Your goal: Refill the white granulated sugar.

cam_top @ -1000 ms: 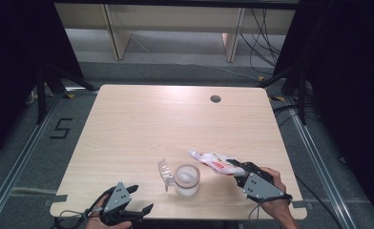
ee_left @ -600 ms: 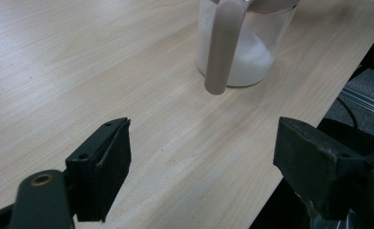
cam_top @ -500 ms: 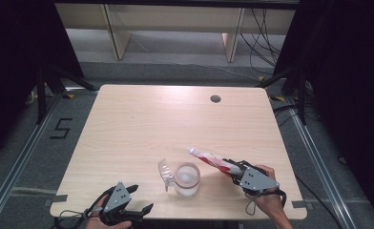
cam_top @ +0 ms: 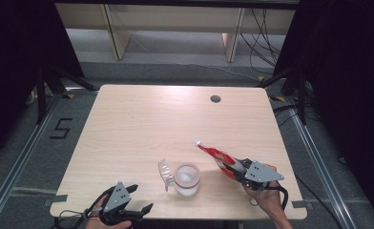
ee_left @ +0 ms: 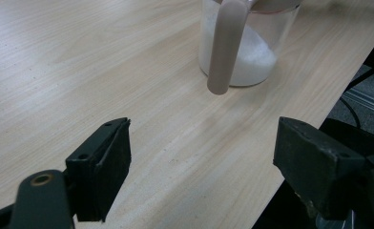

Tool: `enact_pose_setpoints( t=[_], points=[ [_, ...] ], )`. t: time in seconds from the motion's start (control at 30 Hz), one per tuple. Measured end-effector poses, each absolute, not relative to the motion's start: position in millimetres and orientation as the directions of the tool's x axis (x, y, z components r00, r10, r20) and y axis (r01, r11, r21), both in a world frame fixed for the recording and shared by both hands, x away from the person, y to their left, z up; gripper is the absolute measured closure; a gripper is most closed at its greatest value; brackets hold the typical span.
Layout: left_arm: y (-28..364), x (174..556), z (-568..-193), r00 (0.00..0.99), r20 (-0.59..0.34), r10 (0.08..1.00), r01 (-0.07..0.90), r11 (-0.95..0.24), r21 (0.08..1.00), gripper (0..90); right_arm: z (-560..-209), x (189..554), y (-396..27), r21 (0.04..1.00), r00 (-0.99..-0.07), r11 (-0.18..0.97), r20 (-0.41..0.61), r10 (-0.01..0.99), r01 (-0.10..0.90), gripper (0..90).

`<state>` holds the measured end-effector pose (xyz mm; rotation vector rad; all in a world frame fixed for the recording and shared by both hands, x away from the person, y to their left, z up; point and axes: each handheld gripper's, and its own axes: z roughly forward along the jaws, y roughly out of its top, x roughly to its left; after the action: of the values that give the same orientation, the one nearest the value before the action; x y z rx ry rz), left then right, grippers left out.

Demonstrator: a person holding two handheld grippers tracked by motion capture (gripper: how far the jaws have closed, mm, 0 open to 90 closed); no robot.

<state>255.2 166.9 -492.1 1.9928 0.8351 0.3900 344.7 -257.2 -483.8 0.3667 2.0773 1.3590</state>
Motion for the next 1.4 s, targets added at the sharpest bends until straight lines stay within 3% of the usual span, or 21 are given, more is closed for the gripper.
enact_pose_setpoints(
  t=[0.43,0.67,1.4],
  points=[
    [167.4,255.2,-492.0,0.721,-0.049,0.692,0.406,-0.364,0.838,19.8,-483.3,344.1,-266.0,0.913,-0.748,0.406,-0.29,0.597,-0.03,75.9],
    [167.2,255.0,-491.9,0.719,-0.053,0.693,0.408,-0.359,0.84,19.8,-486.1,341.9,-270.7,0.936,-0.747,0.349,-0.205,0.633,0.039,75.8],
    [167.1,255.3,-492.6,0.72,-0.047,0.692,0.407,-0.368,0.836,19.8,-485.4,336.5,-281.6,0.936,-0.702,0.34,-0.182,0.689,0.09,71.2]
  ],
)
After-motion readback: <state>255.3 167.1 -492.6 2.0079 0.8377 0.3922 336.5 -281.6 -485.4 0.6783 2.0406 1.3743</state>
